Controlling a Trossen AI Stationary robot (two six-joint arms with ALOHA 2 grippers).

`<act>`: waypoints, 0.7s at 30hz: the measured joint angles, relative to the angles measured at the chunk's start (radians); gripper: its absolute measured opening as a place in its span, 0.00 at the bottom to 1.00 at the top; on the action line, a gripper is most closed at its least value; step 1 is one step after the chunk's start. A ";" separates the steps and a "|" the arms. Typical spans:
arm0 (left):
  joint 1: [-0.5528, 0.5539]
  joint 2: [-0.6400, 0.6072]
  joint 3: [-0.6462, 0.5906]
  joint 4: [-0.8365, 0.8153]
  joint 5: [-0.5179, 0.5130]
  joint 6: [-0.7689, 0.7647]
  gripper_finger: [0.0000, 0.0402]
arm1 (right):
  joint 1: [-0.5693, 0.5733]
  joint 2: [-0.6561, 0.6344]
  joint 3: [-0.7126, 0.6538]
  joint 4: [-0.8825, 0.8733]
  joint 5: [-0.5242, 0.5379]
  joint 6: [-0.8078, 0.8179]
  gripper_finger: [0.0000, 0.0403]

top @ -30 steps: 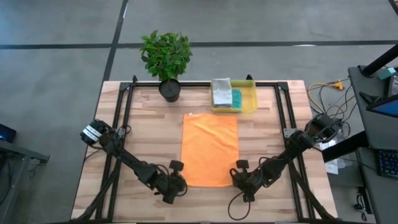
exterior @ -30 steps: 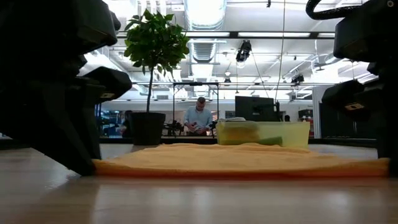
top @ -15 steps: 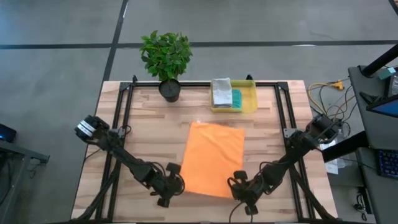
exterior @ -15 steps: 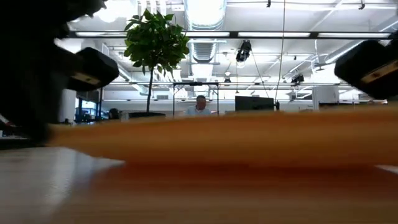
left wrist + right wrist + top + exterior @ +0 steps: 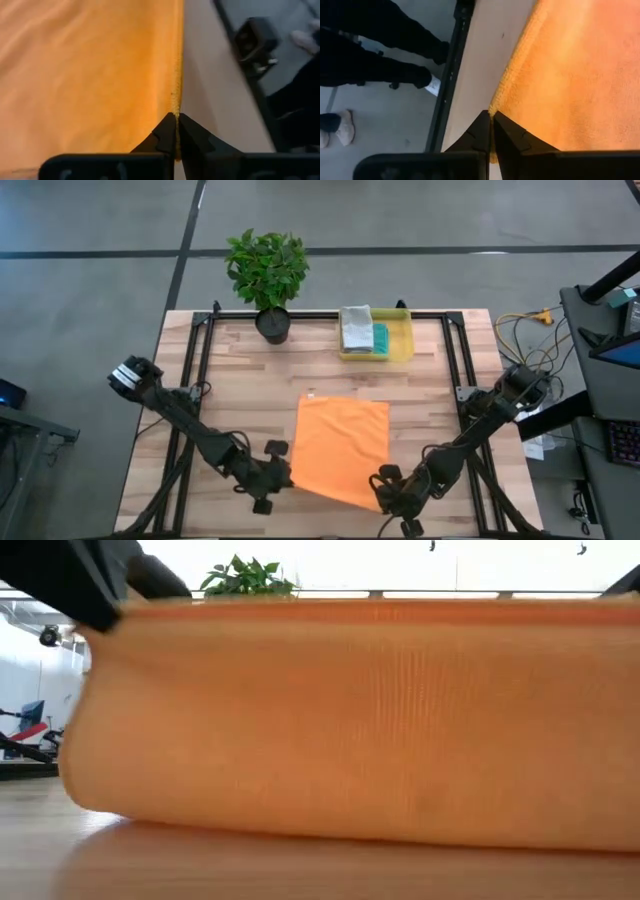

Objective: Fold microfiber towels
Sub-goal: Fold the orange microfiber towel

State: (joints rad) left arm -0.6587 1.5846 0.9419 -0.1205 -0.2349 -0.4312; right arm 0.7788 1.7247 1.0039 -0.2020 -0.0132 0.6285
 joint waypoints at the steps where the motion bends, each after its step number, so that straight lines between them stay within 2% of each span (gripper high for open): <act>1: 0.008 -0.005 -0.003 -0.013 -0.007 0.001 0.00 | 0.000 -0.002 -0.003 0.000 0.003 0.000 0.03; 6: 0.047 -0.017 -0.009 -0.094 -0.022 0.008 0.00 | -0.013 -0.037 -0.019 0.001 0.016 0.019 0.03; 15: 0.118 -0.034 -0.019 -0.122 -0.023 0.175 0.00 | -0.064 -0.194 -0.143 0.012 0.098 0.154 0.03; 21: 0.214 -0.167 -0.114 -0.119 0.018 0.239 0.00 | -0.129 -0.321 -0.252 0.024 0.145 0.212 0.03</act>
State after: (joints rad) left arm -0.4445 1.4176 0.8275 -0.2392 -0.2169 -0.1924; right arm 0.6497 1.4039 0.7518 -0.1782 0.1322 0.8404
